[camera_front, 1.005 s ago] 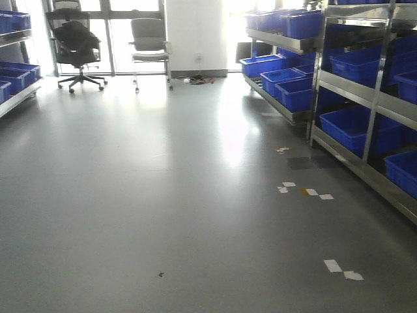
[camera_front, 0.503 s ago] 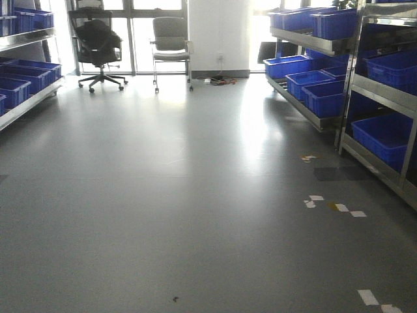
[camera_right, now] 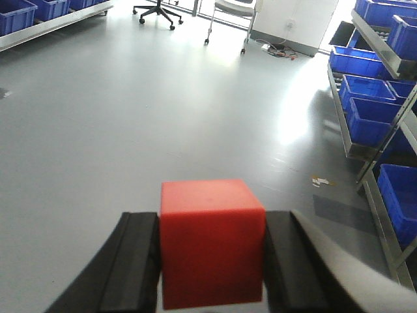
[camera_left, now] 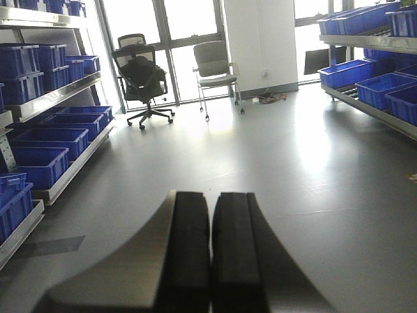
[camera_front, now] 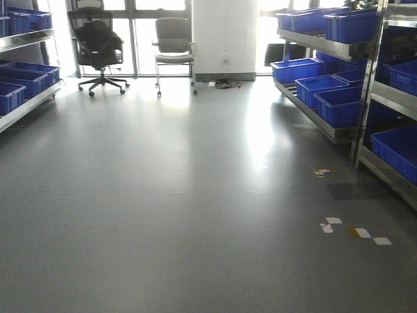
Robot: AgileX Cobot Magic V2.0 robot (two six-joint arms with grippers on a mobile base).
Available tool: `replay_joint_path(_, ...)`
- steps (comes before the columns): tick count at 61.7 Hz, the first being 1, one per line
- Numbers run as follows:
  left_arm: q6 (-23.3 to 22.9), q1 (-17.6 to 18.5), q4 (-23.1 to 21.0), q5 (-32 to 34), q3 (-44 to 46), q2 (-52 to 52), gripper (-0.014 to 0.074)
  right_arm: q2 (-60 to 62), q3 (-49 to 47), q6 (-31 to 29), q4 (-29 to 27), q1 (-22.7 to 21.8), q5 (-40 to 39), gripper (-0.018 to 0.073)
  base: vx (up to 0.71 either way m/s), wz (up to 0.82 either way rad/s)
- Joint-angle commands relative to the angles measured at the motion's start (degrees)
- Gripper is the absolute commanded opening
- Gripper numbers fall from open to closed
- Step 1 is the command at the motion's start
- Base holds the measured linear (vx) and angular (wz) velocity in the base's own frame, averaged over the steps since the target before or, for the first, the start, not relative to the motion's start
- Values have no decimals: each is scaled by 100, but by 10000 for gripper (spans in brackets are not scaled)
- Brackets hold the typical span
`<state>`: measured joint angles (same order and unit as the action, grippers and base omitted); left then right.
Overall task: Pick red cube and place on left shelf
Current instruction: 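Drive across the room toward the shelving of blue crates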
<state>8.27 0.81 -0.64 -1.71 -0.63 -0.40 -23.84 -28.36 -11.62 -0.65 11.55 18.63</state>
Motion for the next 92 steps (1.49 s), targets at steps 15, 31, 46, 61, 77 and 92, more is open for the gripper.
replay_joint_path(15, 3, 38, -27, 518, -126, -2, 106, -20, -165, 8, 5, -37, -486, 67, 47, 10)
replay_joint_path(31, 3, 38, -27, 518, -126, -2, 106, -20, -165, 8, 5, -37, -486, 67, 49, 13)
replay_joint_path(46, 3, 38, -27, 518, -126, -2, 106, -20, -165, 8, 5, -37, -486, 67, 51, 10)
replay_joint_path(61, 3, 38, -27, 518, -126, -2, 106, -20, -165, 8, 5, -37, -486, 67, 52, 14)
replay_joint_path(77, 3, 38, -27, 518, -126, -2, 106, -20, -165, 8, 5, -37, -486, 67, 52, 30)
replay_joint_path(92, 3, 38, -27, 518, -126, -2, 106, -20, -165, 8, 5, -37, -486, 67, 50, 50)
